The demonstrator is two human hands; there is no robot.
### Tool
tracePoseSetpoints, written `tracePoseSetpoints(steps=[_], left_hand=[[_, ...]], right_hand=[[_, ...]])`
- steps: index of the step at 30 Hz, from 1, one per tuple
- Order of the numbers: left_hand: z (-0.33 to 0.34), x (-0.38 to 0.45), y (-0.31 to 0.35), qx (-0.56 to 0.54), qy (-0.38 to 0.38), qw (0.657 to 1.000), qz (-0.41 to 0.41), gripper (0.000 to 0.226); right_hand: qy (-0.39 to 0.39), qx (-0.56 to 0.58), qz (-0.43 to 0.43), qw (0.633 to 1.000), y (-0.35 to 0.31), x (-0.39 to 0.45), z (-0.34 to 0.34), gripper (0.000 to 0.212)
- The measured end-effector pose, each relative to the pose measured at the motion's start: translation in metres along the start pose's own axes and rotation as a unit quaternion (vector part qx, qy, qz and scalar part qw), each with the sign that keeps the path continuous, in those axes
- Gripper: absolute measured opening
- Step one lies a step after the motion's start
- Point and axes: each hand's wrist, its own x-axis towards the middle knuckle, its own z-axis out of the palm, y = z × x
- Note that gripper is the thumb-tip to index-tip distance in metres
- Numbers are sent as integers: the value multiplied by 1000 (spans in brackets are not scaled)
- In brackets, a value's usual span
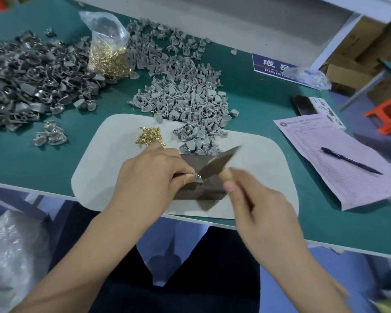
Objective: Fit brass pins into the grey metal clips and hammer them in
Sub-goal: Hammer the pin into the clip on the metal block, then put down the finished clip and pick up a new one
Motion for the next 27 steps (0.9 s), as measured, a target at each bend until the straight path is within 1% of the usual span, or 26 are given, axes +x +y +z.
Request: tracePoseSetpoints(steps=[1, 2, 4, 5, 6, 8, 9, 10, 11, 13, 14, 15, 17, 18, 19, 22, 24, 25, 27], left_hand=[[0, 0, 0, 0, -1, 1000, 0, 6], [0, 0, 0, -1, -2, 1000, -1, 6], [1, 1, -1, -2, -1, 1000, -1, 6], [1, 1, -1, -1, 0, 1000, 0, 6], [0, 1, -1, 1, 0, 1000, 2, 6], [0, 0, -1, 3, 0, 1000, 2, 6], [0, 0, -1, 2, 1, 1000, 1, 6], [0, 0, -1, -1, 0, 1000, -1, 6], [0, 0, -1, -4, -1, 1000, -3, 6], [0, 1, -1, -3, -2, 1000, -6, 5], [0, 1, -1, -1, -1, 1000, -5, 5], [0, 1, 0, 2, 0, 1000, -3, 5], [0, 1, 0, 9, 5, 1000, 3, 5], [-1, 1, 0, 13, 3, 1000, 7, 5], [-1, 1, 1, 15, 1, 1000, 9, 5], [-2, 1, 0, 25, -1, 1000, 13, 6], [-1, 0, -1, 17, -5, 1000, 17, 5], [0, -2, -1, -6, -9, 1000, 13, 5], [3, -7, -1, -102, -17, 994, -21, 5]], right_hand=[[-20, -29, -7, 999, 1, 0, 0, 32], [-13, -41, -7, 999, 3, 1, -1, 34], [35, -11, 15, 999, 5, 2, -3, 37], [47, 10, 21, 999, 5, 2, -3, 36], [43, 13, 20, 999, 4, 3, -3, 35], [-5, -31, -1, 999, 0, 3, -1, 32], [-17, -45, -8, 999, 2, 3, -1, 32], [-2, -44, -8, 999, 3, 4, -1, 33], [30, -24, 0, 999, 4, 5, -2, 34], [79, 47, 12, 996, 2, 4, -2, 38], [74, 48, 6, 996, 0, 3, -2, 37], [47, 15, -4, 999, -3, 2, 0, 36], [-27, -55, -14, 998, -1, 4, 1, 33], [-37, -61, -4, 997, 2, 6, -1, 33], [-25, -55, 9, 998, 6, 7, -4, 33], [50, -39, 50, 997, 16, 12, -4, 34], [82, -85, 78, 990, 25, 14, 1, 35], [84, -113, 100, 985, 32, 15, 4, 38], [71, -145, 147, 976, 45, 14, 11, 43]])
